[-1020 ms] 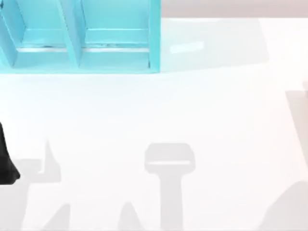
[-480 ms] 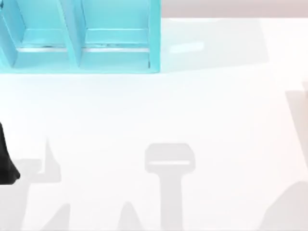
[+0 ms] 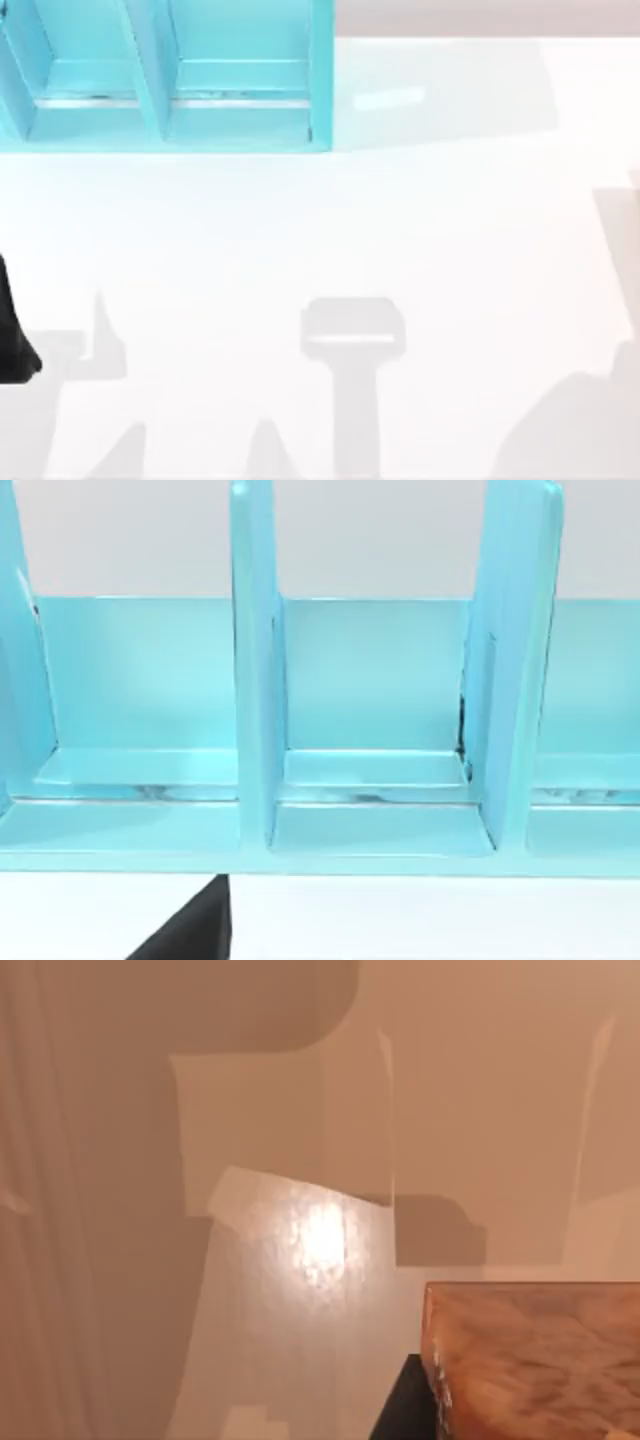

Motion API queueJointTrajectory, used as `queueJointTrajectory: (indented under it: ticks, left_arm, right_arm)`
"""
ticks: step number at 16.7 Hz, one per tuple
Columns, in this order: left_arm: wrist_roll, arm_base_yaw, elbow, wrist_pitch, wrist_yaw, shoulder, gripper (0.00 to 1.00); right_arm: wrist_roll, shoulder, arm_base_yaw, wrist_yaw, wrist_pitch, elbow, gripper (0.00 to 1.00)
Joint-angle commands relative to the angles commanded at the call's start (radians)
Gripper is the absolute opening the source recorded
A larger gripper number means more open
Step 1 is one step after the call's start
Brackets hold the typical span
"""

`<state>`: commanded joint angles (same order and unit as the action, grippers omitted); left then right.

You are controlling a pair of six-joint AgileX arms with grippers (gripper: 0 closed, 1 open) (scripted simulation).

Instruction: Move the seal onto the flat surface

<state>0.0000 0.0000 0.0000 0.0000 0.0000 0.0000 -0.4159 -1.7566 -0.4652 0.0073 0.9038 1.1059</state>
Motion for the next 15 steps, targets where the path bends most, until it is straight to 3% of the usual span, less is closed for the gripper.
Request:
queueJointTrajectory:
  ticks: [10,15]
  left_arm:
    - [0.0,0.0,0.0,0.0,0.0,0.0,1.0]
    - [0.0,0.0,0.0,0.0,0.0,0.0,1.0]
  right_arm:
    - [0.343,0.173,0.359,-0.006,0.403,0.223,0.0]
    - [0.427,0.219,0.463,-0.011,0.494,0.257,0.0]
